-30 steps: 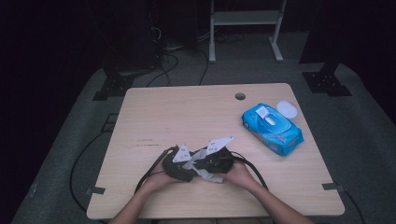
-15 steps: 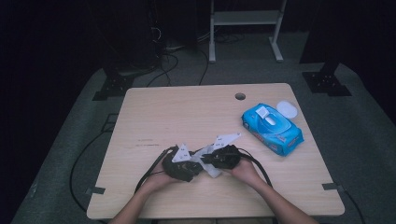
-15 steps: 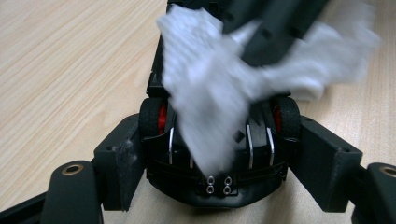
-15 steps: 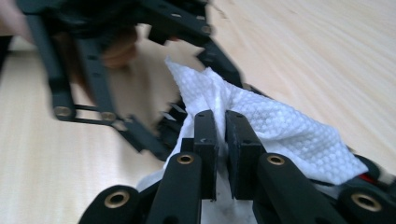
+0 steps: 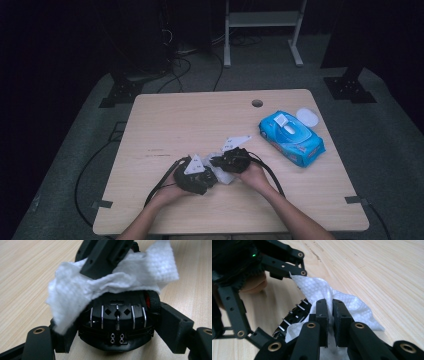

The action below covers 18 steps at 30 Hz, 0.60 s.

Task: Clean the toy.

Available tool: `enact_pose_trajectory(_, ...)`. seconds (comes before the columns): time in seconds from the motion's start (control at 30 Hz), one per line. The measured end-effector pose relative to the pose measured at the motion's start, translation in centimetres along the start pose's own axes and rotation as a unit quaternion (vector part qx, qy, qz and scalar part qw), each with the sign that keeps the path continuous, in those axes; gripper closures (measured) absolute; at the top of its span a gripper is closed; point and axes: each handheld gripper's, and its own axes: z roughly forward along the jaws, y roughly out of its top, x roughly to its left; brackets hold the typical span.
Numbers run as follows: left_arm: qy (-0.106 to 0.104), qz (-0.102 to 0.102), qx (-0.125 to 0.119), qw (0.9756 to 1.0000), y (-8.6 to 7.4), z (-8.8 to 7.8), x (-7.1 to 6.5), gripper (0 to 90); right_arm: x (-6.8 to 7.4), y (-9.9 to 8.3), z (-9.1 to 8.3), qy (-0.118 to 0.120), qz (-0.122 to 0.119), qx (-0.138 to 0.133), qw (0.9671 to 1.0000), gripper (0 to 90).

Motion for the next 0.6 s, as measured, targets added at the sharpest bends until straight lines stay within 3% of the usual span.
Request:
enact_pose_trajectory(0.2,0.001,-0.001,0.004,1.0000,-0.1,0.0,0.1,24.5,1.0,0.9,1.3,0.012,-0.012,-0.002,0.9999,83.0)
enact_pose_trajectory(0.6,0.002,0.002,0.001,1.0000,-0.1,0.0,0.0,24.5,-1.7,-1.0,-1.2,-0.031,0.011,0.012,0.9994,83.1)
